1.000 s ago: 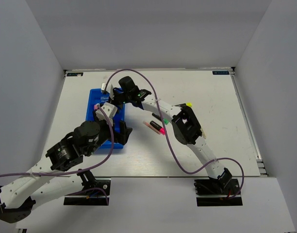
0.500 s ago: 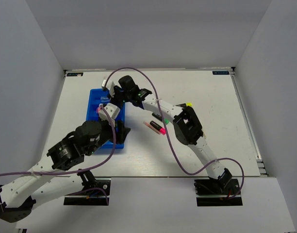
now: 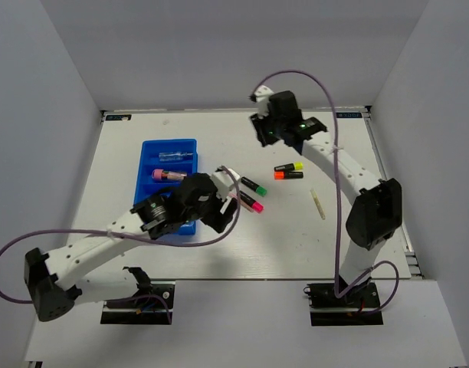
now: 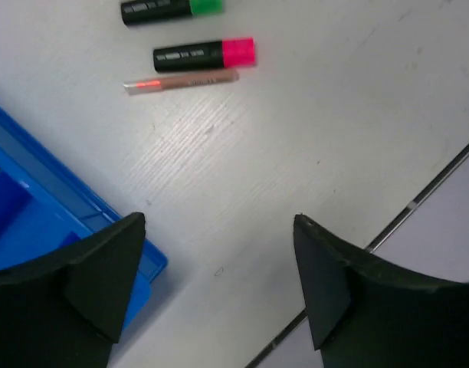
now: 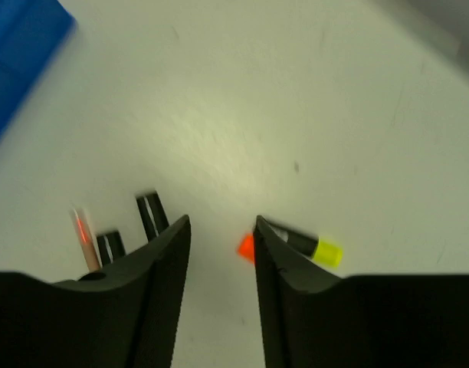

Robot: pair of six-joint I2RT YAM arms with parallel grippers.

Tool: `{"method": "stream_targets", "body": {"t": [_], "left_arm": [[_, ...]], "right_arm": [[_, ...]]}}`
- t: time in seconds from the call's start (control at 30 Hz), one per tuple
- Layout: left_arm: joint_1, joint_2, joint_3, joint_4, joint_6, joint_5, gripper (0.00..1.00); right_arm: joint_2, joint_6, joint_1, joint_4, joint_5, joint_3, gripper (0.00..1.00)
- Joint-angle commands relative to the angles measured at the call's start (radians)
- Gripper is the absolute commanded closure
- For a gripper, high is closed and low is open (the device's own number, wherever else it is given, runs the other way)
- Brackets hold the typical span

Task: Sort the stationery into containers
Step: Pick up the pen from the center of the board.

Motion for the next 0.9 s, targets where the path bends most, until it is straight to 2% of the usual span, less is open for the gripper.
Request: {"method": "stream_targets", "body": {"t": [0.0, 0.03, 0.07, 0.1, 0.13, 0.17, 0.2, 0.23, 0.27, 0.3, 0.33, 0.4, 0.47, 0.5, 0.53, 0.6, 0.67, 0.7, 0.87], "left_arm": [[0.065, 0.092, 0.047, -0.033, 0.251, 0.163, 0.11], [0.154, 0.121, 0.064, -0.068, 0.273, 0.302, 0.19], [0.187, 0.225, 0.107, -0.076, 0.281, 0.341, 0.32], [0.213, 0.262, 0.130, -0.079, 0.348, 0.376, 0.48], [0.275, 0.337, 0.212, -0.092, 0.370, 0.453, 0.73], [0.288, 0.410, 0.242, -0.096, 0.408, 0.470, 0.82], [0.306, 0.445, 0.269, -0.099, 0.428, 0.482, 0.85], [0.335, 0.519, 0.370, -0.132, 0.471, 0.527, 0.83], [0.340, 0.554, 0.404, -0.144, 0.523, 0.538, 0.63], [0.345, 0.663, 0.441, -0.163, 0.546, 0.557, 0.44], [0.346, 0.702, 0.528, -0.207, 0.622, 0.562, 0.33], [0.330, 0.838, 0.692, -0.264, 0.680, 0.561, 0.20], [0.316, 0.883, 0.744, -0.261, 0.781, 0.547, 0.15], [0.308, 0.903, 0.727, -0.208, 0.801, 0.532, 0.09], [0.302, 0.916, 0.715, -0.153, 0.847, 0.515, 0.07], [0.287, 0.927, 0.656, -0.056, 0.956, 0.492, 0.00], [0.276, 0.950, 0.629, -0.034, 1.023, 0.504, 0.00], [0.276, 0.957, 0.629, -0.042, 1.119, 0.531, 0.00], [0.271, 1.055, 0.705, -0.048, 1.163, 0.547, 0.03]], "right_arm": [[-0.035, 0.065, -0.124, -0.266, -0.185, -0.141, 0.63], [-0.051, 0.062, -0.194, -0.294, -0.259, -0.170, 0.88], [-0.103, 0.046, -0.211, -0.292, -0.352, -0.196, 1.00], [-0.171, 0.003, -0.227, -0.274, -0.397, -0.304, 1.00], [-0.252, -0.028, -0.257, -0.262, -0.523, -0.340, 1.00], [-0.294, -0.109, -0.259, -0.247, -0.546, -0.418, 0.93], [-0.409, -0.131, -0.260, -0.205, -0.563, -0.454, 0.65], [-0.449, -0.154, -0.264, -0.205, -0.630, -0.525, 0.44], [-0.484, -0.191, -0.267, -0.210, -0.649, -0.553, 0.39], [-0.521, -0.227, -0.270, -0.172, -0.652, -0.580, 0.31], [-0.626, -0.240, -0.271, -0.150, -0.663, -0.678, 0.31], [-0.717, -0.298, -0.276, -0.104, -0.673, -0.739, 0.27], [-0.777, -0.306, -0.294, -0.058, -0.667, -0.828, 0.18], [-0.783, -0.309, -0.297, -0.067, -0.707, -0.836, 0.16], [-0.780, -0.344, -0.303, -0.103, -0.722, -0.837, 0.14], [-0.782, -0.361, -0.317, -0.111, -0.767, -0.848, 0.14], [-0.785, -0.369, -0.331, -0.114, -0.784, -0.859, 0.14], [-0.783, -0.372, -0.337, -0.114, -0.796, -0.859, 0.14], [-0.763, -0.390, -0.351, -0.128, -0.813, -0.862, 0.15]]}}
